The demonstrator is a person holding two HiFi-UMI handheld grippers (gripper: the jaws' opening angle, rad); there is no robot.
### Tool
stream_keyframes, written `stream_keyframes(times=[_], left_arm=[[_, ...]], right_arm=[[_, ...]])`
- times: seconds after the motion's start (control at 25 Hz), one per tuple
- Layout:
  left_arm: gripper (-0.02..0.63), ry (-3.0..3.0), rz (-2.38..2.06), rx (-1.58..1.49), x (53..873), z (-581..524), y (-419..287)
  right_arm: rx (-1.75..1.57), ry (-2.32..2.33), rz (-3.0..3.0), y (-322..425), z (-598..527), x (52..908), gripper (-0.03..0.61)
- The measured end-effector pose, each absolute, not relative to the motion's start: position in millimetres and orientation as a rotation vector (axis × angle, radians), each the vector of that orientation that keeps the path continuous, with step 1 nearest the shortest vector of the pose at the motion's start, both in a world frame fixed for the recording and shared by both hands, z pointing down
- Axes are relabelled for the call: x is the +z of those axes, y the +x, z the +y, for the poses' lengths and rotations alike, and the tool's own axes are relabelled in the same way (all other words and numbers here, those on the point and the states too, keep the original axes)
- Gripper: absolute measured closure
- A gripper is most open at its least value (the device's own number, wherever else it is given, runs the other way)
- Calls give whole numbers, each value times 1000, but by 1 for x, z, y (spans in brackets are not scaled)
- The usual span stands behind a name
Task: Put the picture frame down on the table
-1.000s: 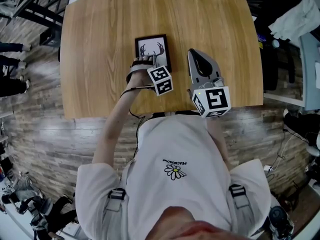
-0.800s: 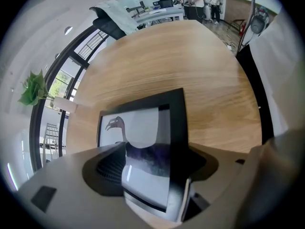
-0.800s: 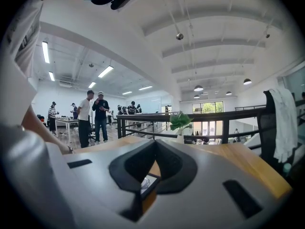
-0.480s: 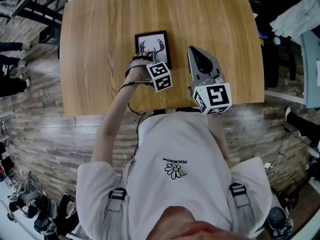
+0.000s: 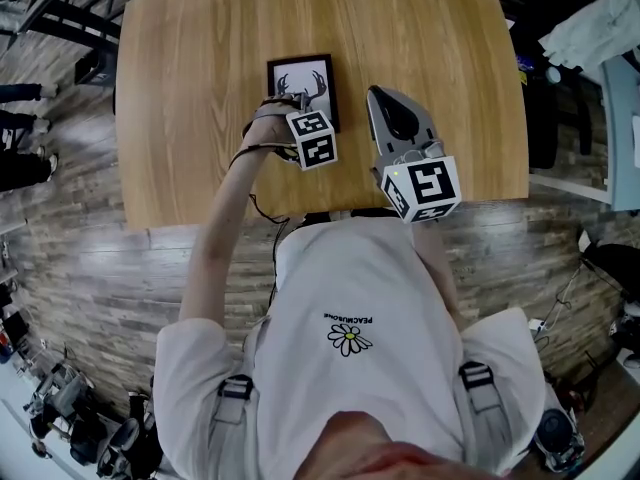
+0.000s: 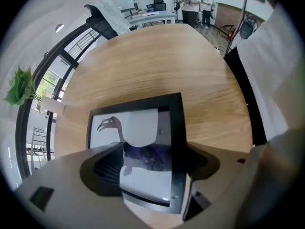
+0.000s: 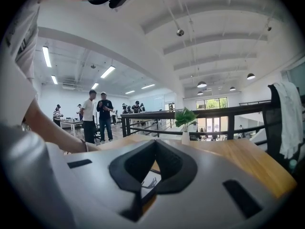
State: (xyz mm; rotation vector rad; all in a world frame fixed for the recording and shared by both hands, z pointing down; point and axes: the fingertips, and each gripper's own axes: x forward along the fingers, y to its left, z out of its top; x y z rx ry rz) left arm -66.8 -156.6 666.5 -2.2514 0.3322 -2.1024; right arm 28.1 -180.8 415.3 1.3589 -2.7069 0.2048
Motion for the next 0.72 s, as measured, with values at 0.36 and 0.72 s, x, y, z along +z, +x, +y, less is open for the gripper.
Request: stream_keyframes(times=[0.36, 0.72], left_arm=[[241, -2298, 269, -2115, 667, -157, -67], [233, -2288, 181, -2194, 673, -157, -66]], right_arm=[[222, 1348, -2696, 25, -184, 420, 584], [229, 1349, -2689, 26, -190, 424, 584]])
